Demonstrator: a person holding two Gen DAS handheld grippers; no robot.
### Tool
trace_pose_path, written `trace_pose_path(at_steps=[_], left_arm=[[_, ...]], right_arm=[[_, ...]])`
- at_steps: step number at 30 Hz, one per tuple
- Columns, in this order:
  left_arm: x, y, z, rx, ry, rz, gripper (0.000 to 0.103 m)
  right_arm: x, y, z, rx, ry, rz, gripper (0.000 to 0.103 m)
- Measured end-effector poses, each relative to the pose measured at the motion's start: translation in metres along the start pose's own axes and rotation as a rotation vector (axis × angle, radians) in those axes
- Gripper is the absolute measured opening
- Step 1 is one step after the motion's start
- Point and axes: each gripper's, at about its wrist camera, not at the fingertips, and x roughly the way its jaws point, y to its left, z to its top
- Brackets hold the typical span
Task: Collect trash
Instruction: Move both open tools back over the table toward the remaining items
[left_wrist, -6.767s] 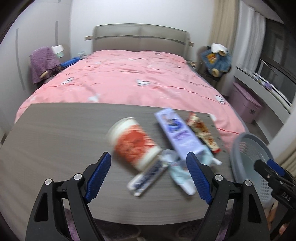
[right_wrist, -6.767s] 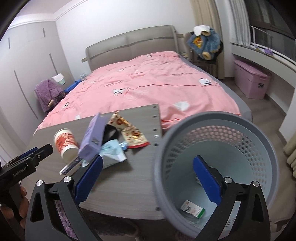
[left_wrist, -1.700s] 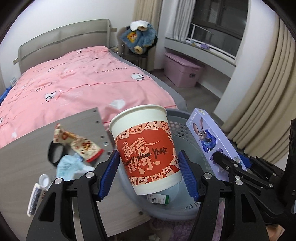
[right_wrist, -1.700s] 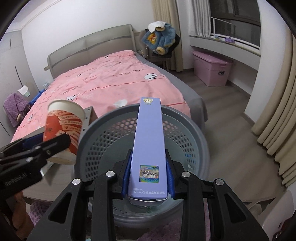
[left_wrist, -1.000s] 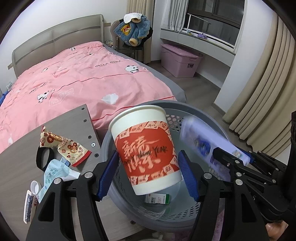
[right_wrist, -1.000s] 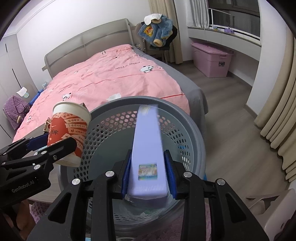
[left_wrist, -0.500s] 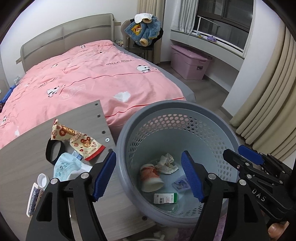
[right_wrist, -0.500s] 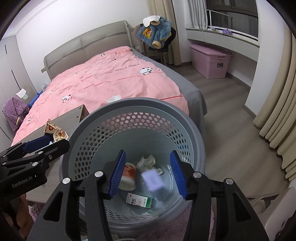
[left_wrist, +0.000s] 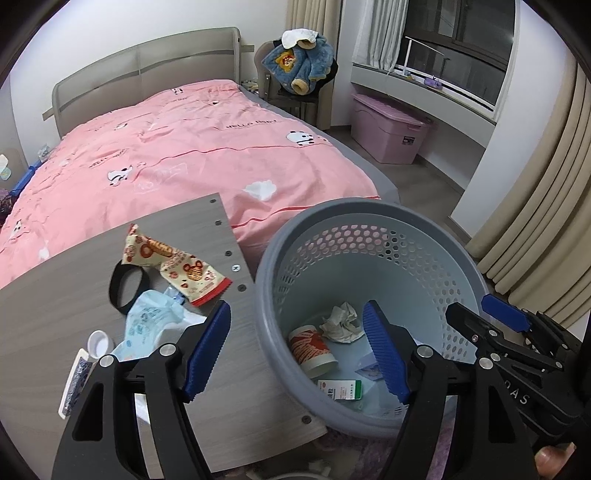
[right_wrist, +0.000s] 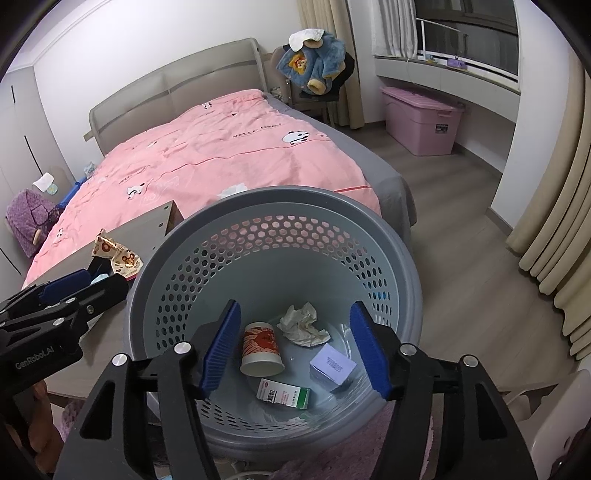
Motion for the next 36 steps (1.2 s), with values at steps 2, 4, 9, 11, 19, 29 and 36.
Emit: trace_pose_path(at_steps=[2, 4, 9, 11, 19, 29, 36], left_arm=[[-0.003, 0.004, -0.003, -0.004, -0.004, 0.006, 0.071], [-0.007, 0.008, -0.006, -0.012, -0.008, 0.012, 0.072], [-0.016, 0.024, -0.013, -0.040, -0.019, 0.030, 0.073], [-0.020, 0.030, -0.016, -0.052, -0.023, 0.038, 0.073], [-0.038, 0.065, -0.033, -0.120, -0.047, 0.089, 0.073], [-0.062, 0.114, -0.059, -0.203, -0.072, 0.172, 0.073], [-0.071, 0.142, -0.074, -0.252, -0.071, 0.212, 0.073]], right_arm=[[0.000, 0.004, -0.002, -0.008, 0.002, 0.000, 0.063], [-0.002, 0.010, -0.004, -0.015, 0.001, 0.003, 0.064], [-0.006, 0.022, -0.008, -0.028, -0.009, 0.013, 0.071], [-0.008, 0.028, -0.010, -0.032, -0.011, 0.021, 0.075], [-0.013, 0.051, -0.020, -0.049, -0.026, 0.058, 0.085], [-0.021, 0.085, -0.031, -0.109, -0.031, 0.093, 0.093], [-0.023, 0.105, -0.039, -0.138, -0.019, 0.121, 0.095]])
